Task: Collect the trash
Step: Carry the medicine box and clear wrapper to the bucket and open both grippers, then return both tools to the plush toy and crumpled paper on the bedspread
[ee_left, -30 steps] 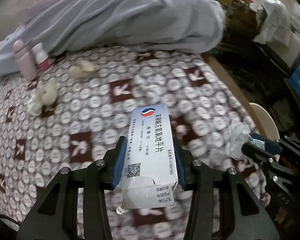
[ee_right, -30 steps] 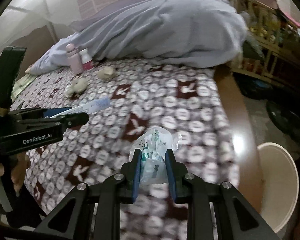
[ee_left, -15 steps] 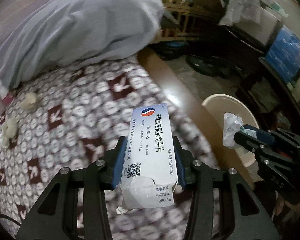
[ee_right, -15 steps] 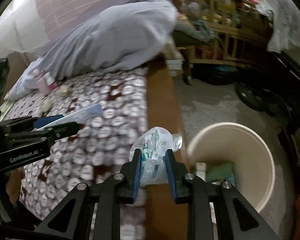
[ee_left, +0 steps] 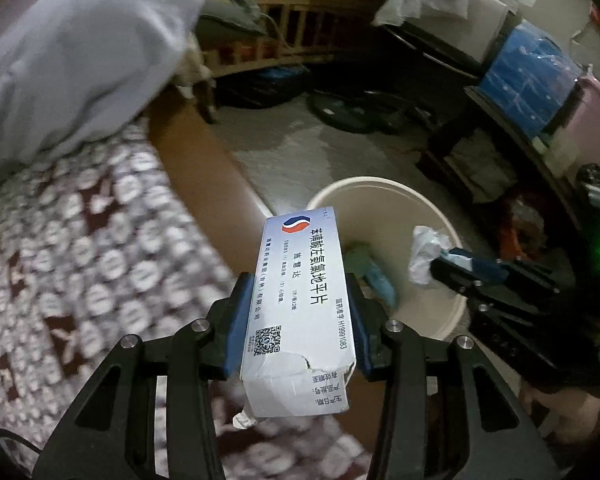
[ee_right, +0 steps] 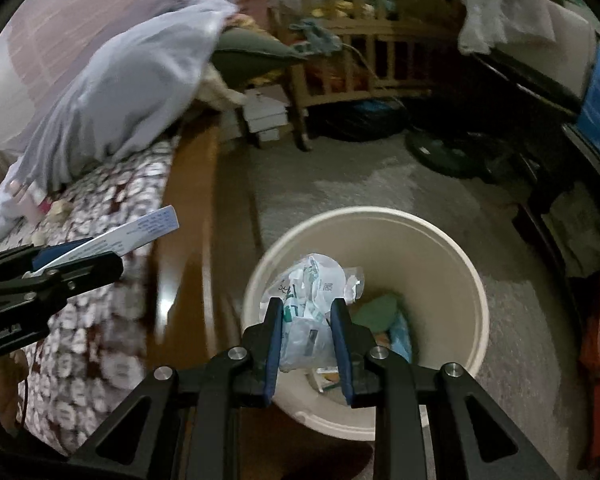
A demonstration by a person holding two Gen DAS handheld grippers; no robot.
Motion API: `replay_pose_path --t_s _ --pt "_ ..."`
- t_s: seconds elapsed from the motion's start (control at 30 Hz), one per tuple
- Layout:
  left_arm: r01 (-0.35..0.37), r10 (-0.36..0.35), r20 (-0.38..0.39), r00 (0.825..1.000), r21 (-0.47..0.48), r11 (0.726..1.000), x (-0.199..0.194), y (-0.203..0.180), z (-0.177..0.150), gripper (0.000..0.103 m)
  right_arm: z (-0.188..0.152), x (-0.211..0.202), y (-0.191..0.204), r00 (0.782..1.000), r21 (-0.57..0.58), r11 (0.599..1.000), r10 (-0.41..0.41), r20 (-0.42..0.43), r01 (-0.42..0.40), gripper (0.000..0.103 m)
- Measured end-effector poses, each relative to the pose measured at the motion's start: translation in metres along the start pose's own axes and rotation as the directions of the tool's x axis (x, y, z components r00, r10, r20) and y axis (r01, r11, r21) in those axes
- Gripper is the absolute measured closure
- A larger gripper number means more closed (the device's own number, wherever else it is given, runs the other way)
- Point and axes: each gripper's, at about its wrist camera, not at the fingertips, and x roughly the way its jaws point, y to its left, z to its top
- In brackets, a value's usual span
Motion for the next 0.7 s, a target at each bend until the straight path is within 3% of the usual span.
replay_pose_path --t_s 0.23,0.33,0.37,0.7 --pt "0.123 -0.124 -0.023 0.992 -0.041 0.992 0.019 -0.020 0.014 0.056 -0.001 0.008 -0.030 1.000 0.074 0.997 -0.023 0.001 0.023 0.079" --pt "0.166 -0.170 -0.037 0.985 -0.081 0.983 0.022 -0.020 0.016 0.040 -0.002 0.010 -0.037 0.999 0.112 0.993 -0.045 -0.003 0.045 0.046" --pt "0.167 -0.171 -0.038 0.985 -0.089 0.982 0.022 -0.018 0.016 0.040 -0.002 0.009 -0.038 0.999 0.120 0.992 -0.039 0.004 0.039 0.043" --pt "-0.003 0.001 -0.026 1.000 -0.094 0.996 0.011 0.014 -0.001 0.039 -0.004 0.017 -0.019 1.000 0.092 0.996 -0.005 -0.021 0.006 0.043"
